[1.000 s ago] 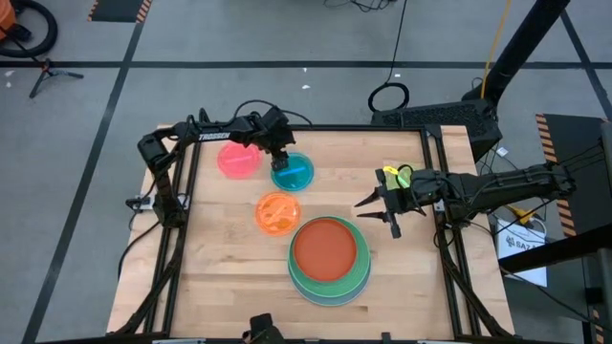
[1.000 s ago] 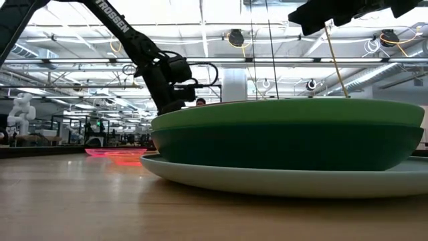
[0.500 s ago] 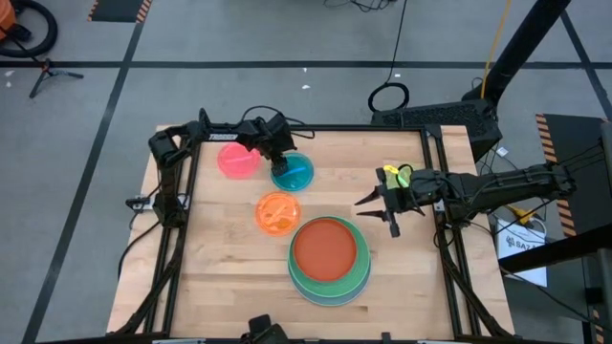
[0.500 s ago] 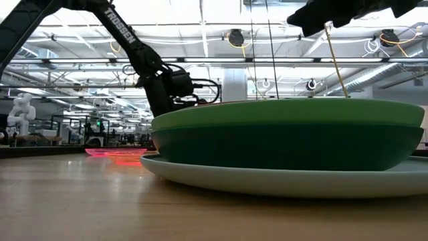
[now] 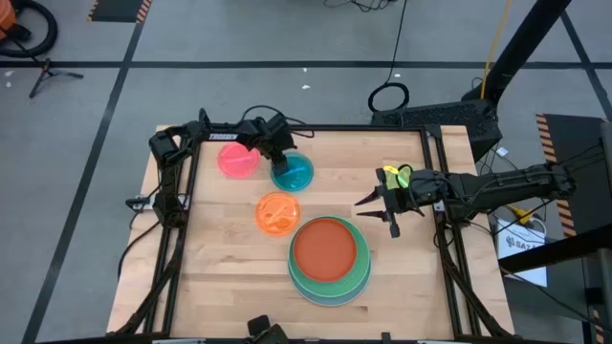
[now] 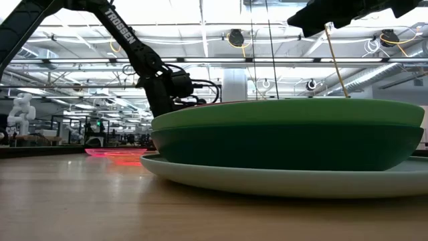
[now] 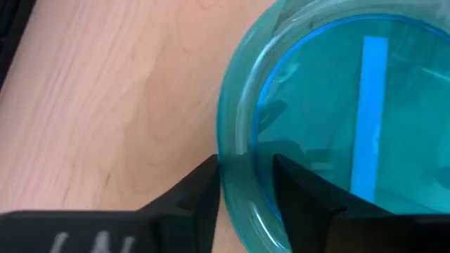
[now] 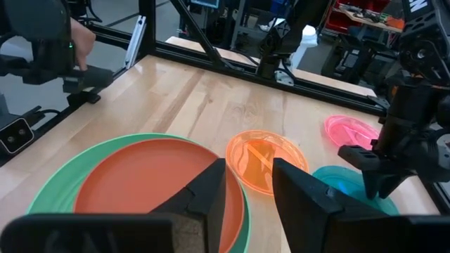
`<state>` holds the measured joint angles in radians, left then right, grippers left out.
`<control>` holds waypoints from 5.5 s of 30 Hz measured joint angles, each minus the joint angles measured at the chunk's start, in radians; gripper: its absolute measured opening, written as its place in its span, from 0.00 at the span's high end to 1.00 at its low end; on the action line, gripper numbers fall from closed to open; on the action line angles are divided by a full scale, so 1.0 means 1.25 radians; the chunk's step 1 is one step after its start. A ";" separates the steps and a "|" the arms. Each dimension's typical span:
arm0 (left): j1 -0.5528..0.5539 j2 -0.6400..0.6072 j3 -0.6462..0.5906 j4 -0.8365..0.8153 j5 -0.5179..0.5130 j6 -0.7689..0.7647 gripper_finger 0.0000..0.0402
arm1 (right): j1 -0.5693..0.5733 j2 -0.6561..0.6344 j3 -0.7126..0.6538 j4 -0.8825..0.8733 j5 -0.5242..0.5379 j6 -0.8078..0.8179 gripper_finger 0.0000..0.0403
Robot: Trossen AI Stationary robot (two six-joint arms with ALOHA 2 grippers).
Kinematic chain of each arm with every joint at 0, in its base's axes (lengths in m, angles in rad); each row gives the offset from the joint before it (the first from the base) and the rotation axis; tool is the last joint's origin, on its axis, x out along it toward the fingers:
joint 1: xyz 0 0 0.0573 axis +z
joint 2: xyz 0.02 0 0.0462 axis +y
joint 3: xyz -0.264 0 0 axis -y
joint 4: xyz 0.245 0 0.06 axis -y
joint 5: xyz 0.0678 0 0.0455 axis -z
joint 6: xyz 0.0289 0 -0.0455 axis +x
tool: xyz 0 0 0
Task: Stack plastic plates
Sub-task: Stack the blue plate on top of the dark orange plate
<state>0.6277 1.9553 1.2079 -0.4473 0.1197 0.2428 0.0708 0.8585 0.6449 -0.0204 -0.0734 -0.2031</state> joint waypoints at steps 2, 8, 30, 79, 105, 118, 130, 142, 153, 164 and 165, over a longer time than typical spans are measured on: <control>0.000 -0.002 0.000 -0.001 -0.001 -0.017 0.73 | 0.000 0.000 0.000 0.000 0.000 0.000 0.73; 0.000 -0.004 -0.001 -0.005 0.000 -0.058 0.77 | 0.000 0.000 0.000 0.000 0.000 0.000 0.73; 0.000 -0.005 0.061 -0.103 -0.036 -0.199 0.77 | 0.000 0.000 0.000 -0.001 -0.001 0.003 0.73; 0.005 0.004 0.109 -0.180 -0.097 -0.261 0.82 | 0.000 0.000 0.000 -0.012 -0.001 0.025 0.73; 0.007 0.014 0.109 -0.151 -0.017 -0.243 0.65 | 0.000 0.000 0.000 -0.013 -0.001 0.025 0.73; 0.023 0.030 0.108 -0.149 0.012 -0.221 0.64 | 0.000 0.000 -0.001 -0.022 -0.001 0.027 0.73; 0.023 0.030 0.108 -0.150 0.031 -0.212 0.64 | 0.000 0.000 -0.001 -0.021 -0.002 0.027 0.73; 0.020 0.030 0.108 -0.157 0.031 -0.196 0.64 | 0.000 0.000 -0.001 -0.026 -0.002 0.027 0.73; 0.020 0.030 0.108 -0.157 0.031 -0.192 0.65 | 0.000 0.000 -0.001 -0.027 -0.001 0.027 0.73; 0.011 0.072 0.114 -0.149 0.027 -0.190 0.65 | 0.000 0.000 -0.001 -0.031 -0.001 0.027 0.73; 0.010 0.075 0.114 -0.149 0.026 -0.190 0.65 | 0.000 0.000 -0.001 -0.031 -0.001 0.028 0.73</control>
<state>0.6406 2.0495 1.3502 -0.6334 0.1518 0.0059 0.0708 0.8589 0.6441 -0.0590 -0.0752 -0.1684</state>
